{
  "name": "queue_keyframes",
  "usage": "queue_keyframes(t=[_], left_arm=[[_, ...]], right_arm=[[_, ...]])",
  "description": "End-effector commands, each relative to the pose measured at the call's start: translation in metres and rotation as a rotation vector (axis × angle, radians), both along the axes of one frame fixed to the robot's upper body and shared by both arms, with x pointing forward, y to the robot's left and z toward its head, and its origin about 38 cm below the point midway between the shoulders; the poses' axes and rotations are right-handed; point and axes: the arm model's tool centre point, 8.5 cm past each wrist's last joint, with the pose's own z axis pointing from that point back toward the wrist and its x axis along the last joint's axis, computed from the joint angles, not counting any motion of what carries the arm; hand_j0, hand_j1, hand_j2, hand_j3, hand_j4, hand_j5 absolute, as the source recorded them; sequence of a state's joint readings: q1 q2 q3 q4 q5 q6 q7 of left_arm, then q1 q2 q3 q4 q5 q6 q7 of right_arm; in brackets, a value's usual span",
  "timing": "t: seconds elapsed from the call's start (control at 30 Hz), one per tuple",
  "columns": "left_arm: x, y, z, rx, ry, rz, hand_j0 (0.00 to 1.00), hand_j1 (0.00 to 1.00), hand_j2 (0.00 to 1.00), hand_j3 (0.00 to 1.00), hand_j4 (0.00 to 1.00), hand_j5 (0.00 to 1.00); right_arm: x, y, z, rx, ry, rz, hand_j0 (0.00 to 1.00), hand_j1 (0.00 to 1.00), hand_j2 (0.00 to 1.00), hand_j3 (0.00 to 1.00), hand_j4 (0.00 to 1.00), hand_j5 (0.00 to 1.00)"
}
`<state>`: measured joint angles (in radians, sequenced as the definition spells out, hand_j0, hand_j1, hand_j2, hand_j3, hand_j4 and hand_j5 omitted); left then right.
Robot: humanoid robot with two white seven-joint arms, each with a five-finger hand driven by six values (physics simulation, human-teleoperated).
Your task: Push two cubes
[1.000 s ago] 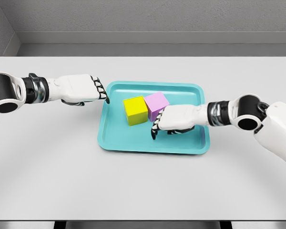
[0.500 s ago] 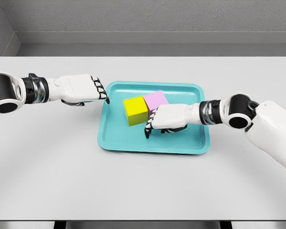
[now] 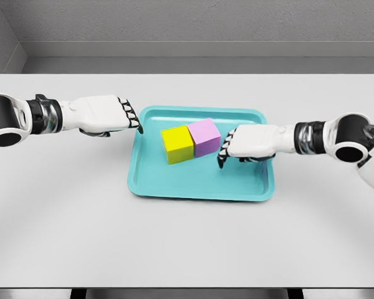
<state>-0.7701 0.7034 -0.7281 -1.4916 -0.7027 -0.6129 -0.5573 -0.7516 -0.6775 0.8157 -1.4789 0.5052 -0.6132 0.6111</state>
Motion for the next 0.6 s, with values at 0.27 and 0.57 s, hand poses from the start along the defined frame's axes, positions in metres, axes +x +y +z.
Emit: queue_keyframes(t=[0.27, 0.57], left_arm=[[0.000, 0.000, 0.001, -0.004, 0.000, 0.002, 0.78, 0.78, 0.78, 0.78, 0.78, 0.78], [0.000, 0.001, 0.000, -0.003, 0.001, 0.004, 0.78, 0.78, 0.78, 0.78, 0.78, 0.78]], right_arm=[[0.034, -0.018, 0.008, 0.019, -0.003, -0.112, 0.61, 0.61, 0.61, 0.61, 0.61, 0.61], [0.045, -0.017, 0.003, 0.026, 0.015, -0.142, 0.61, 0.61, 0.61, 0.61, 0.61, 0.61]])
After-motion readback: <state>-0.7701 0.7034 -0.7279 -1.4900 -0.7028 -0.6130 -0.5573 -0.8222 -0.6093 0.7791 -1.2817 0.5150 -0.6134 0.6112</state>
